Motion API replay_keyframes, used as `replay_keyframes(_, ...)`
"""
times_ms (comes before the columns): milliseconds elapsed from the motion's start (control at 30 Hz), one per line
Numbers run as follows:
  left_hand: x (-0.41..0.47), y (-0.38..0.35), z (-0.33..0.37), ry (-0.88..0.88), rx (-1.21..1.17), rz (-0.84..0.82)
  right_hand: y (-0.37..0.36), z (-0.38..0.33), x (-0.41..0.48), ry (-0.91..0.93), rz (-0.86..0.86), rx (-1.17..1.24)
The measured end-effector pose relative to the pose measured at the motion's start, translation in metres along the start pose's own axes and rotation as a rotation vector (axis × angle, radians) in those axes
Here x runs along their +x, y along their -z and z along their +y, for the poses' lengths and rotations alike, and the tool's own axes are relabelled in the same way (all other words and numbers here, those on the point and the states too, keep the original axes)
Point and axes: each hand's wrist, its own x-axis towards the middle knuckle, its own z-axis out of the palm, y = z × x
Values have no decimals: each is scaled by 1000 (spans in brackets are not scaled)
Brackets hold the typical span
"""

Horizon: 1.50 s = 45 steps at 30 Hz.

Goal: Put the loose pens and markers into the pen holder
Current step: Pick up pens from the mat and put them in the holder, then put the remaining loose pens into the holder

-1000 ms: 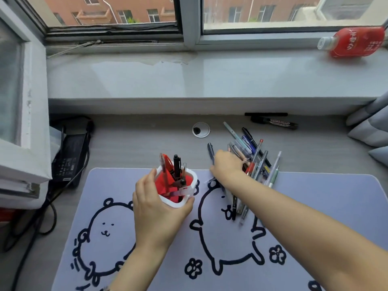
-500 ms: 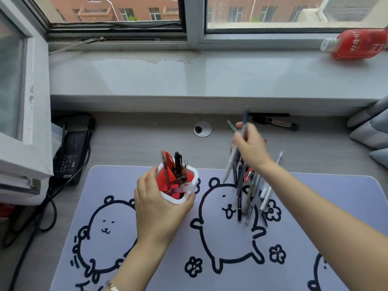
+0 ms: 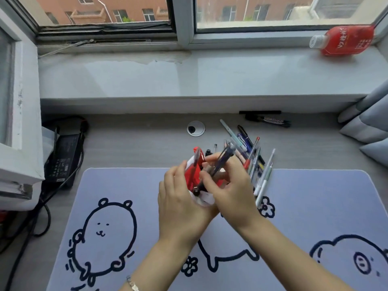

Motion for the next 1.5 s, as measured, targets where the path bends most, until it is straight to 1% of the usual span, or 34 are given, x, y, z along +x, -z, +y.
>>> replay_keyframes(67, -1, 2, 1, 22, -10, 3, 3, 3, -2, 52, 34, -62)
replay_keyframes(200, -4, 3, -8, 22, 46, -23, 18, 7, -1, 173, 92, 32)
replay_keyframes(233, -5, 3, -9, 28, 53, -30, 20, 10, -1, 204, 73, 7)
replay_keyframes(267, -5, 3, -10, 38, 46, -30, 20, 11, -2, 226, 31, -69)
replay_keyframes(333, -5, 4, -11, 56, 33, -27, 20, 17, -7, 240, -110, -298)
replay_keyframes(367, -5, 5, -11, 58, 42, -22, 22, 22, -11, 239, -184, -358)
replay_keyframes(400, -4, 7, -11, 60, 52, -10, 27, 24, -14, 208, -240, -358)
replay_keyframes(500, 3, 9, -8, 131, -10, 32, 50, 30, -20, 38, -327, -192)
replay_keyframes(567, 9, 7, -1, 143, -46, 35, 62, 35, -25, -33, -398, -292)
replay_keyframes(633, 12, -2, 16, 82, -24, 14, 65, 37, -28, -114, -468, -338)
replay_keyframes(667, 12, -9, 27, 35, -15, -5, 64, 36, -28, -142, -452, -285)
replay_keyframes(700, 11, -17, 39, -9, -22, -27, 65, 34, -26, -186, -391, -195)
replay_keyframes(767, 8, -29, 62, -62, -81, -90, 73, 31, -21, -249, -207, -25)
replay_keyframes(833, 12, -34, 75, -119, -181, -242, 90, 30, -15, -246, -32, 18)
replay_keyframes(900, 25, -37, 76, -154, -273, -458, 111, 32, -10, -226, 68, 5)
replay_keyframes(933, 33, -41, 70, -171, -260, -507, 123, 35, -9, -219, 96, -20)
replay_keyframes(967, 42, -47, 60, -169, -193, -481, 133, 39, -7, -223, 123, -57)
replay_keyframes(1000, 53, -55, 47, -133, -87, -421, 143, 43, -5, -229, 143, -95)
replay_keyframes(1033, 65, -63, 32, -67, 49, -373, 151, 47, -3, -235, 159, -129)
replay_keyframes(1067, 74, -70, 17, 17, 206, -358, 158, 50, -1, -236, 170, -149)
replay_keyframes(1133, 86, -81, -6, 157, 478, -451, 167, 54, 0, -251, 193, -160)
replay_keyframes(1167, 88, -86, -14, 194, 542, -511, 169, 57, 0, -266, 202, -163)
replay_keyframes(1200, 87, -90, -19, 206, 549, -536, 170, 58, -1, -281, 207, -160)
replay_keyframes(1233, 85, -94, -22, 196, 515, -523, 170, 60, -2, -290, 210, -158)
replay_keyframes(1367, 82, -91, -26, 156, 283, -349, 168, 63, -10, -315, 209, -142)
replay_keyframes(1500, 90, -93, -13, 102, 189, -352, 169, 64, -13, -323, 201, -147)
